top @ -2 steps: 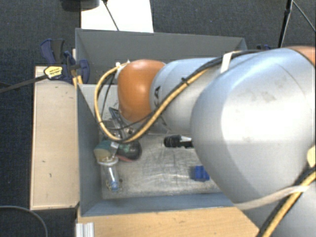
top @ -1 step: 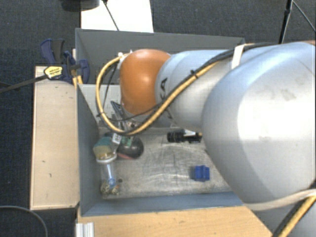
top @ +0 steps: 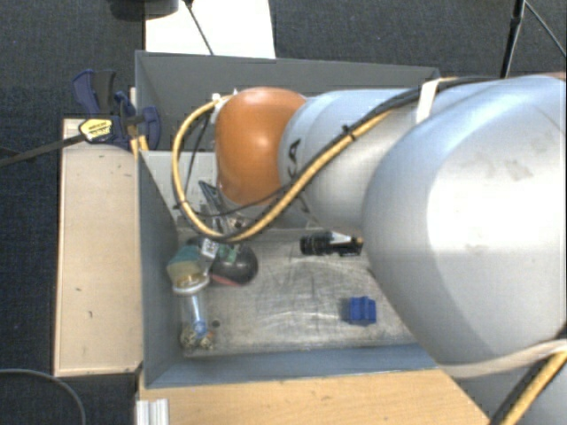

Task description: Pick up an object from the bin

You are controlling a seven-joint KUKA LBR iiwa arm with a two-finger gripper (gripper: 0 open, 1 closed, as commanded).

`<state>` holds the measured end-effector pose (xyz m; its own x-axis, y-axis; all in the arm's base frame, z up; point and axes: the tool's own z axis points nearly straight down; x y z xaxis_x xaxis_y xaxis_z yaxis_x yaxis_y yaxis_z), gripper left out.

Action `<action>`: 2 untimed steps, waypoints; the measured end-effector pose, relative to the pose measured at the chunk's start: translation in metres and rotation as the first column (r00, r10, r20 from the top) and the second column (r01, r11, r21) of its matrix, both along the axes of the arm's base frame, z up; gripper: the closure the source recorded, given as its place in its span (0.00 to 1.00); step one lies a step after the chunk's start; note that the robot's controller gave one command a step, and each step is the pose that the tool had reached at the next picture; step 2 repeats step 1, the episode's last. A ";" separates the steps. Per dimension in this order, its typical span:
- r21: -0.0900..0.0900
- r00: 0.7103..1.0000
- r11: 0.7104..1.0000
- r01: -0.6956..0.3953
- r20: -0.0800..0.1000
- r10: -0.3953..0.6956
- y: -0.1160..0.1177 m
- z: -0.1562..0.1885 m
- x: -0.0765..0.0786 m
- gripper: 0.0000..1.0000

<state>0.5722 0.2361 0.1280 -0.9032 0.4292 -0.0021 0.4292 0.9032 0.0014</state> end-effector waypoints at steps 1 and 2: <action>0.001 1.000 1.000 -0.003 0.001 0.003 0.000 0.042 0.001 1.00; 0.001 1.000 1.000 -0.003 0.001 0.003 0.000 0.042 0.001 1.00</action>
Offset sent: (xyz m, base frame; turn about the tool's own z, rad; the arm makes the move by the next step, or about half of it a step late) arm 0.0001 0.0000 0.0401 0.0000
